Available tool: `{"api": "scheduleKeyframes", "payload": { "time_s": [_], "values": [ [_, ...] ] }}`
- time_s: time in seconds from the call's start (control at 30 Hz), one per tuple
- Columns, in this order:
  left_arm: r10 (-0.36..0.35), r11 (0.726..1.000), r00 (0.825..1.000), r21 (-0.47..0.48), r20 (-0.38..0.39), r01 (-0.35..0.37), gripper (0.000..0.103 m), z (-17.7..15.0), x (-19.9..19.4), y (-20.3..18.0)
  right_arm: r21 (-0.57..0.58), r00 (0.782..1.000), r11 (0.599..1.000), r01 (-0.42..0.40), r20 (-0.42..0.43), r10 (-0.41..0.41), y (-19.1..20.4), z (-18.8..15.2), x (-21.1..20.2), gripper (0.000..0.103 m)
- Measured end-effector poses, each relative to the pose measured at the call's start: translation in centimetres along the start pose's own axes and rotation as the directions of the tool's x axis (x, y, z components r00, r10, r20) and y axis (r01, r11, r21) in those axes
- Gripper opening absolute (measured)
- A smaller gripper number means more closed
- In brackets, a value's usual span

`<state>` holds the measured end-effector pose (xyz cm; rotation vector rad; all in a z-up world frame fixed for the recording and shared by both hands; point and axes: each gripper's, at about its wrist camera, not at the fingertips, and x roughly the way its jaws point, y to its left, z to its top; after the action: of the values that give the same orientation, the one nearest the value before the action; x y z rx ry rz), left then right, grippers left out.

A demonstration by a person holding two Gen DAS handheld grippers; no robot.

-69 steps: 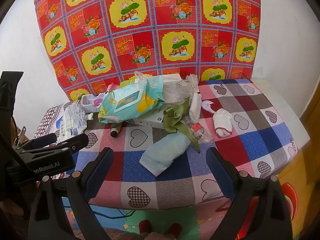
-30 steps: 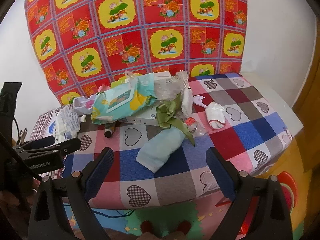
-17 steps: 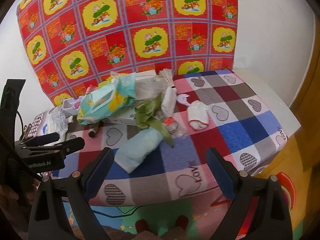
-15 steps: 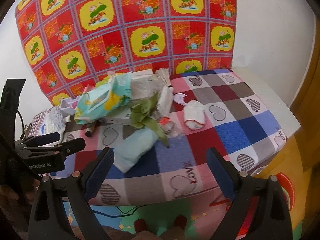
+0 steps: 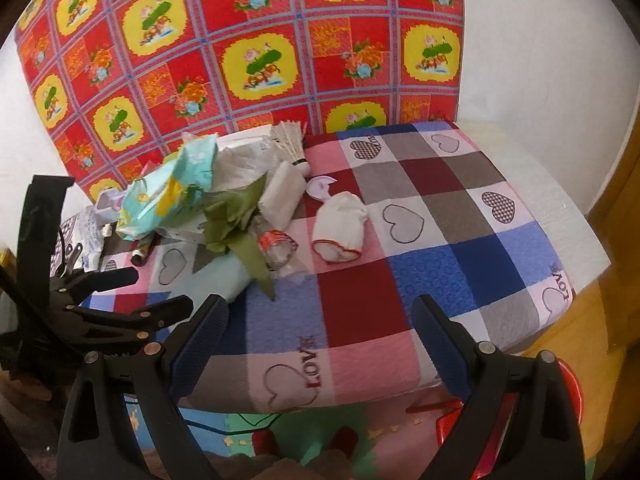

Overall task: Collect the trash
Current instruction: 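Grasp the white sock with the right tool while the left tool grasps the light-blue cloth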

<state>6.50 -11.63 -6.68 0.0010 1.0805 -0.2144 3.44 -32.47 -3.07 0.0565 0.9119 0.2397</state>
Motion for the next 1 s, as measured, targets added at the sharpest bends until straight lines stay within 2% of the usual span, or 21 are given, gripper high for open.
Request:
{"api": "scheduleKeyframes", "payload": {
  "time_s": [0.2, 0.27, 0.33, 0.47, 0.53, 0.63, 0.77, 1.0],
  "values": [
    [0.029, 1.000, 0.999, 0.008, -0.033, -0.029, 0.098, 0.5, 2.9, -1.3, -0.016, 0.999, 0.999, -0.028, -0.023, 0.028, -2.3, 1.1, 1.8, 0.094],
    [0.055, 0.998, 0.998, 0.009, -0.041, -0.054, 0.098, 0.7, 3.9, -1.5, -0.021, 0.999, 0.999, -0.037, -0.036, 0.036, -2.9, 1.4, 2.5, 0.087],
    [0.077, 0.997, 0.996, 0.012, -0.050, -0.076, 0.098, 0.8, 4.7, -1.6, -0.030, 0.998, 0.999, -0.041, -0.052, 0.039, -3.3, 1.8, 3.2, 0.088],
    [0.107, 0.994, 0.993, 0.003, -0.044, -0.107, 0.095, 0.9, 5.8, -1.6, -0.045, 0.996, 0.997, -0.065, -0.059, 0.062, -4.1, 2.8, 4.7, 0.088],
    [0.119, 0.993, 0.991, -0.004, -0.059, -0.120, 0.094, 1.0, 6.3, -1.7, -0.052, 0.995, 0.996, -0.075, -0.066, 0.071, -4.3, 3.5, 5.6, 0.087],
    [0.117, 0.992, 0.988, -0.045, -0.099, -0.122, 0.088, 0.9, 7.3, -1.4, -0.065, 0.993, 0.994, -0.089, -0.078, 0.084, -4.5, 4.4, 6.9, 0.088],
    [0.147, 0.987, 0.985, -0.052, -0.087, -0.152, 0.088, 0.9, 7.4, -1.6, -0.074, 0.990, 0.991, -0.108, -0.094, 0.101, -4.5, 5.4, 8.8, 0.088],
    [0.154, 0.984, 0.984, -0.074, -0.086, -0.161, 0.090, 1.2, 7.6, -1.6, -0.081, 0.985, 0.988, -0.133, -0.126, 0.122, -3.9, 6.8, 12.0, 0.087]
  ]
}}
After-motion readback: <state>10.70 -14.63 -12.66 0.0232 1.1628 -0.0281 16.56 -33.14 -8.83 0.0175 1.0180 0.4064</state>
